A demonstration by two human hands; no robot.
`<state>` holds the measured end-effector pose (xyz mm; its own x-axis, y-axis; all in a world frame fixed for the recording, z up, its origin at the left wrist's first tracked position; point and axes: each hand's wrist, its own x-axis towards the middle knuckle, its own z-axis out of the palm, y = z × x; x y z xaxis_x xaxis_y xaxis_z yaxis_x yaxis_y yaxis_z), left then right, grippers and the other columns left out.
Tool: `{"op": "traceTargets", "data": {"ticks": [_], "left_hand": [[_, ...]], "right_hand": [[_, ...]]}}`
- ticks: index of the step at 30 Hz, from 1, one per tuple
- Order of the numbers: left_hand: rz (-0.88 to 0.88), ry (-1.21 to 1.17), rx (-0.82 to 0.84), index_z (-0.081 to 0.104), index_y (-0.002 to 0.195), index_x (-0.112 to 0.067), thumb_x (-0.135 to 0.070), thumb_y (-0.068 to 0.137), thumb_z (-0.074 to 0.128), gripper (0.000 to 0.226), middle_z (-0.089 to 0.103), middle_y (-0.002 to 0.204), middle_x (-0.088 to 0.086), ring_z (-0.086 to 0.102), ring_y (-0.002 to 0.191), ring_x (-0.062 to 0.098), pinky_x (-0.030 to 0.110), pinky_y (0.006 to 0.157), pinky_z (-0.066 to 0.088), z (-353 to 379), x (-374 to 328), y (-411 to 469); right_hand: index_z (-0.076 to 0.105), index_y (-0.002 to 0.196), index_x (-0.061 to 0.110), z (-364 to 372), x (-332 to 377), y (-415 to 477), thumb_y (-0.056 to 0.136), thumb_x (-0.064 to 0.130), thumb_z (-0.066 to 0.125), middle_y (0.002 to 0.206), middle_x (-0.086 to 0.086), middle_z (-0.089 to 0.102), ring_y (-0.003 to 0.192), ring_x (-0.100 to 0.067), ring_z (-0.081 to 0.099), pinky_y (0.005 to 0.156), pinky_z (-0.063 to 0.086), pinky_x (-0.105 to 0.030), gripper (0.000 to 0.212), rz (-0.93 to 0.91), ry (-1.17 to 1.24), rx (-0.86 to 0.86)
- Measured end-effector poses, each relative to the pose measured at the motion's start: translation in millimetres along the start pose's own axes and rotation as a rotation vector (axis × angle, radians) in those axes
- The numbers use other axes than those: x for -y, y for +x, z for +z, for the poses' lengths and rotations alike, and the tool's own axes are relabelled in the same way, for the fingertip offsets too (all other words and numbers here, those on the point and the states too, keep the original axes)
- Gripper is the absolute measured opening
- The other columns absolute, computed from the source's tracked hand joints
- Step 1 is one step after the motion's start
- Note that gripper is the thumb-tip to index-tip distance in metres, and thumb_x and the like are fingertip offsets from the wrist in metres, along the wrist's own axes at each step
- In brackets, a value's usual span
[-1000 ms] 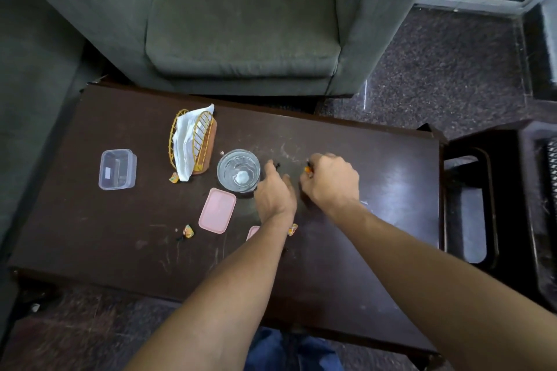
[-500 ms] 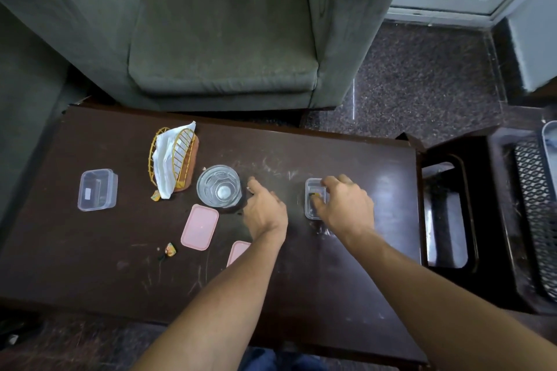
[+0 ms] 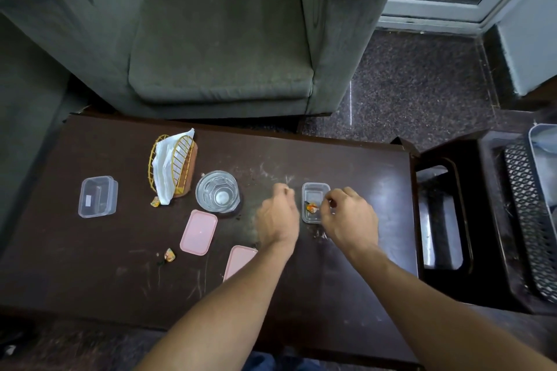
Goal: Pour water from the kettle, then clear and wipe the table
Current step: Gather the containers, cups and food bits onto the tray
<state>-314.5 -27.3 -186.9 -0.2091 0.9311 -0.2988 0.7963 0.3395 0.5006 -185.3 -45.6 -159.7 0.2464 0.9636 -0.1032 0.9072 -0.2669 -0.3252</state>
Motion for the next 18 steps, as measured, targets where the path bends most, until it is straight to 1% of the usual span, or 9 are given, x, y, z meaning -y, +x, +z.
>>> {"op": "traceTargets", "data": {"ticks": [1, 3, 6, 8, 9, 11, 13, 16, 18], "left_hand": [[0.085, 0.022, 0.026, 0.060, 0.116, -0.024, -0.040, 0.107, 0.043, 0.025, 0.075, 0.098, 0.014, 0.069, 0.095, 0.041, 0.042, 0.070, 0.045, 0.8, -6.0, -2.6], [0.180, 0.026, 0.082, 0.061, 0.118, -0.028, -0.043, 0.105, 0.046, 0.025, 0.075, 0.100, 0.014, 0.068, 0.097, 0.041, 0.042, 0.072, 0.048, 2.3, -15.9, -4.6], [0.232, 0.061, 0.159, 0.057, 0.137, -0.031, -0.047, 0.104, 0.047, 0.037, 0.075, 0.112, 0.012, 0.068, 0.106, 0.040, 0.045, 0.080, 0.052, 4.3, -22.5, -2.8], [0.265, 0.094, 0.147, 0.050, 0.147, -0.031, -0.047, 0.106, 0.042, 0.045, 0.075, 0.116, 0.011, 0.068, 0.109, 0.038, 0.045, 0.086, 0.052, 2.6, -19.5, -3.7], [0.270, 0.091, 0.107, 0.051, 0.148, -0.030, -0.045, 0.107, 0.041, 0.044, 0.075, 0.114, 0.012, 0.069, 0.107, 0.039, 0.045, 0.085, 0.052, 0.4, -15.4, -5.4], [0.234, 0.055, 0.017, 0.056, 0.143, -0.030, -0.037, 0.108, 0.040, 0.039, 0.077, 0.110, 0.013, 0.070, 0.103, 0.041, 0.045, 0.083, 0.052, -5.5, -2.8, -10.5], [0.156, 0.022, -0.015, 0.059, 0.137, -0.029, -0.029, 0.107, 0.040, 0.035, 0.077, 0.113, 0.011, 0.069, 0.104, 0.041, 0.045, 0.083, 0.052, -12.4, 12.0, -14.5], [0.047, -0.007, 0.008, 0.062, 0.131, -0.026, -0.022, 0.106, 0.041, 0.033, 0.075, 0.119, 0.007, 0.067, 0.110, 0.037, 0.043, 0.088, 0.050, -22.5, 30.7, -11.4], [0.022, -0.025, 0.049, 0.064, 0.128, -0.024, -0.021, 0.106, 0.043, 0.031, 0.074, 0.122, 0.005, 0.065, 0.114, 0.034, 0.041, 0.091, 0.049, -29.0, 42.0, -9.1]], "right_hand": [[0.071, 0.083, 0.018, -0.3, -0.9, -1.2, 0.092, 0.028, 0.060, 0.083, -0.002, 0.064, 0.066, -0.035, 0.064, 0.055, 0.054, -0.039, 0.018, 0.006, 0.007, -0.004], [0.069, 0.079, 0.018, -0.9, -3.1, -4.0, 0.092, 0.028, 0.060, 0.082, -0.001, 0.064, 0.064, -0.032, 0.063, 0.053, 0.051, -0.036, 0.018, 0.016, 0.021, -0.009], [0.067, 0.076, 0.018, -2.7, -6.7, -4.8, 0.092, 0.028, 0.060, 0.080, 0.001, 0.061, 0.062, -0.028, 0.060, 0.052, 0.048, -0.034, 0.020, 0.024, 0.020, 0.000], [0.068, 0.077, 0.017, -4.2, -8.7, -5.1, 0.092, 0.026, 0.060, 0.080, 0.000, 0.062, 0.062, -0.028, 0.060, 0.052, 0.048, -0.033, 0.019, 0.023, 0.026, -0.015], [0.068, 0.078, 0.016, -4.6, -8.9, -6.6, 0.092, 0.025, 0.060, 0.080, 0.000, 0.062, 0.061, -0.029, 0.061, 0.051, 0.048, -0.034, 0.018, 0.022, 0.026, -0.026], [0.068, 0.079, 0.016, -3.7, -7.4, -12.5, 0.091, 0.026, 0.062, 0.082, -0.002, 0.063, 0.063, -0.034, 0.063, 0.052, 0.049, -0.035, 0.017, 0.015, 0.018, -0.028], [0.069, 0.080, 0.017, -0.3, -1.6, -21.1, 0.090, 0.027, 0.066, 0.082, -0.002, 0.065, 0.065, -0.037, 0.064, 0.053, 0.049, -0.037, 0.014, -0.031, 0.012, 0.000], [0.073, 0.081, 0.019, 8.5, 14.3, -31.7, 0.086, 0.024, 0.071, 0.080, -0.001, 0.069, 0.062, -0.036, 0.066, 0.054, 0.048, -0.035, 0.008, -0.197, 0.003, 0.050], [0.074, 0.083, 0.020, 16.1, 26.4, -35.3, 0.087, 0.025, 0.069, 0.082, -0.001, 0.070, 0.066, -0.032, 0.068, 0.056, 0.047, -0.033, 0.008, -0.278, -0.002, 0.105]]}}
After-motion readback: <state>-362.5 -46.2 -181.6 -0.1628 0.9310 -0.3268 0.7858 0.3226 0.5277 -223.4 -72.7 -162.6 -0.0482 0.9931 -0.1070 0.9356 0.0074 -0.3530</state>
